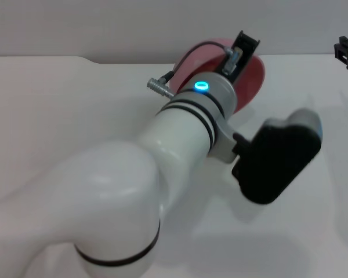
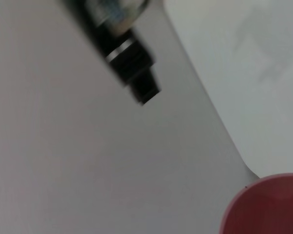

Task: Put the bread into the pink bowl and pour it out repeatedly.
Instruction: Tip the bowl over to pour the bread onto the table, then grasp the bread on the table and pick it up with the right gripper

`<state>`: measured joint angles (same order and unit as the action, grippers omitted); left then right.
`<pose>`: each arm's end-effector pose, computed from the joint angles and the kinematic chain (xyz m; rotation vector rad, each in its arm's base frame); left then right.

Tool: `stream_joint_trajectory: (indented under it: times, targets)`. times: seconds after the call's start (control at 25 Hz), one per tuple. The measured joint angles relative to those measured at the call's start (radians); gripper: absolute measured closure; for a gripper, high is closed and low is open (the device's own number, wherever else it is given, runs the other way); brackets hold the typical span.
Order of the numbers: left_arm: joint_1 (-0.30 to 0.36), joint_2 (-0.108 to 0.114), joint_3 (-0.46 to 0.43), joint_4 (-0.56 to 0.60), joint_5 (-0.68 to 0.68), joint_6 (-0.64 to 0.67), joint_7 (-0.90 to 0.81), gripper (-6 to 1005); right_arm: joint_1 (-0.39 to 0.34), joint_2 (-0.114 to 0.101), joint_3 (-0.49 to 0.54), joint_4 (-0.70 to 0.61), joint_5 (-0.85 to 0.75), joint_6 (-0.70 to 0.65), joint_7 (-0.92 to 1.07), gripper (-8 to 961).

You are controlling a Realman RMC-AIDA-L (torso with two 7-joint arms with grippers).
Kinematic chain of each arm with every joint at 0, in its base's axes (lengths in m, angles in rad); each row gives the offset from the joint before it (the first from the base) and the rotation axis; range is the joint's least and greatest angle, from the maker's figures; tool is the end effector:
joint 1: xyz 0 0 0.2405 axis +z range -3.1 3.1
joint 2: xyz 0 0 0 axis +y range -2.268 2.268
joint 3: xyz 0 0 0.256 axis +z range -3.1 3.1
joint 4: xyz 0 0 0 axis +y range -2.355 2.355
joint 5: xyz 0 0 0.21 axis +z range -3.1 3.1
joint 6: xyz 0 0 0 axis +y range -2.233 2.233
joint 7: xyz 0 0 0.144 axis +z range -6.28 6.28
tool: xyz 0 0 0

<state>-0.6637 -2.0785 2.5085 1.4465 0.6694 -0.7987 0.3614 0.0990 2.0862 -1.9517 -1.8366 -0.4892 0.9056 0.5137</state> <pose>-0.0400 0.3207 -0.1186 -1.8063 1.2061 0.5579 0.1733 0.3306 0.0467 -1.6215 0.7237 0.0285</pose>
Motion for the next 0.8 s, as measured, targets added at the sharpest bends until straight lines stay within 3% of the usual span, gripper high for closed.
stream_joint_trajectory:
  times: [0.6,0.68,0.8]
  targets:
    - [0.03,0.0,0.046,-0.008,0.119,0.037,0.15,968,0.0,0.0,-0.009,0.01,0.009,0.003,0.014,198]
    - [0.03,0.0,0.031,-0.007,0.117,0.038,0.13,968,-0.001,0.0,-0.009,0.01,0.012,0.004,0.015,198]
    - [0.023,0.0,-0.018,0.009,0.105,0.035,-0.039,968,0.002,-0.001,-0.009,0.01,0.041,0.017,0.015,199]
